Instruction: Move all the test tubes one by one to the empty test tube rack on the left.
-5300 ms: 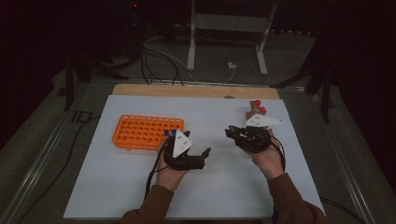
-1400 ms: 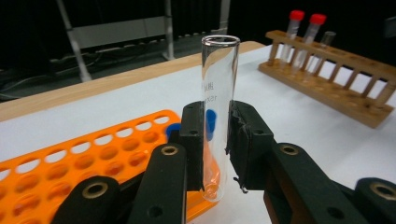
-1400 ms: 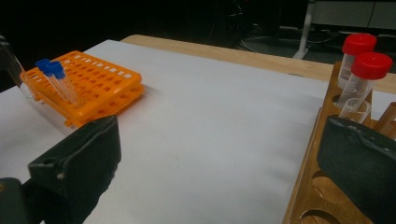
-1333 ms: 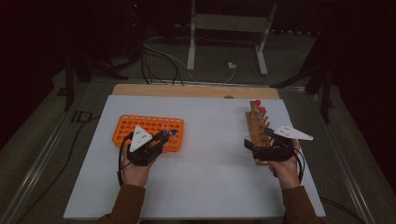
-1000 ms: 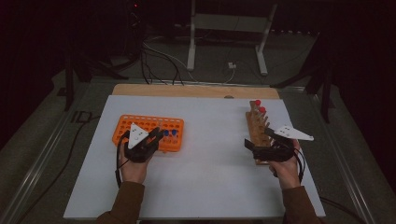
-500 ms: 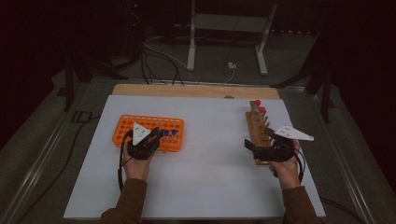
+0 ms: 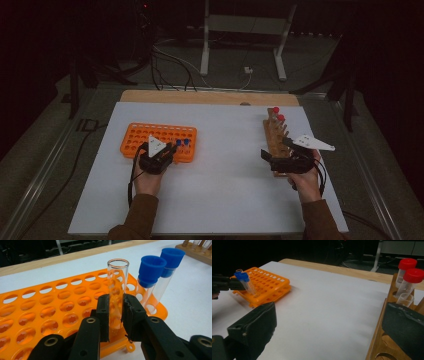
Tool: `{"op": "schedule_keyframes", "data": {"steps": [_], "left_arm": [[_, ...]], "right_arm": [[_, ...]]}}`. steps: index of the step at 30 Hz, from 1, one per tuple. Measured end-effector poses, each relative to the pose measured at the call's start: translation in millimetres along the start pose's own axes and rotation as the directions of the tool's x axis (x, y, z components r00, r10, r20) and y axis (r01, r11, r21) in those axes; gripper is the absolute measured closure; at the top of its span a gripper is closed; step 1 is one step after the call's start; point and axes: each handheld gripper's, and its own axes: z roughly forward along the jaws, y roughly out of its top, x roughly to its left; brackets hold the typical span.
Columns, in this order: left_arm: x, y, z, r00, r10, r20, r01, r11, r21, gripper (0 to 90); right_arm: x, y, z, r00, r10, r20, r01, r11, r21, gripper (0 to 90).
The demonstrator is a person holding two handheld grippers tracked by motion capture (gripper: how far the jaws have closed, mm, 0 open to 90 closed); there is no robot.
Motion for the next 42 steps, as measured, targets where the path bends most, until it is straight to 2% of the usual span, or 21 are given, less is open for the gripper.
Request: {"op": "schedule_keyframes", "data": {"steps": [14,16,23,29,33,36,39,42], "left_arm": [[-1.6,-0.9,0.4,0.9999,0.014,0.0,-0.014,0.9995,0.029,76.4],[-2.3,-1.8,1.9,0.9997,0.023,-0.003,-0.023,0.9986,0.047,76.4],[0.5,-5.1,0.7,1.0,-0.007,-0.005,0.008,0.9992,0.038,74.3],[6.9,-5.8,-6.2,0.9977,-0.067,-0.007,0.067,0.9976,0.017,56.9],[9.0,-3.4,-15.7,0.9941,-0.107,0.019,0.108,0.9938,-0.029,42.9],[8.8,-1.0,-22.9,0.9887,-0.14,0.054,0.143,0.9877,-0.062,27.7],[7.2,0.9,-29.1,0.9847,-0.152,0.085,0.16,0.9833,-0.088,14.3],[4.6,2.4,-35.6,0.9842,-0.16,0.076,0.168,0.9783,-0.121,0.8]], "right_arm": [[1.3,-0.2,0.8,1.0,-0.002,-0.004,0.002,1.0,0.003,0.1],[1.4,-0.1,0.9,1.0,-0.002,-0.004,0.002,1.0,0.003,0.1],[0.6,0.4,0.3,1.0,-0.001,0.001,0.001,1.0,0.002,0.1],[-3.3,4.0,-2.2,0.9996,-0.015,0.023,0.015,1.0,0.008,0.2],[-8.1,7.7,-3.2,0.9991,-0.019,0.038,0.018,1.0,0.01,0.2],[-13.5,10.2,-0.6,0.9984,-0.015,0.054,0.014,1.0,0.024,0.2],[-19.4,13.6,2.6,0.9975,-0.012,0.069,0.01,0.999,0.034,0.3],[-25.5,17.9,6.1,0.9964,-0.01,0.084,0.006,0.999,0.044,2.7]]}}
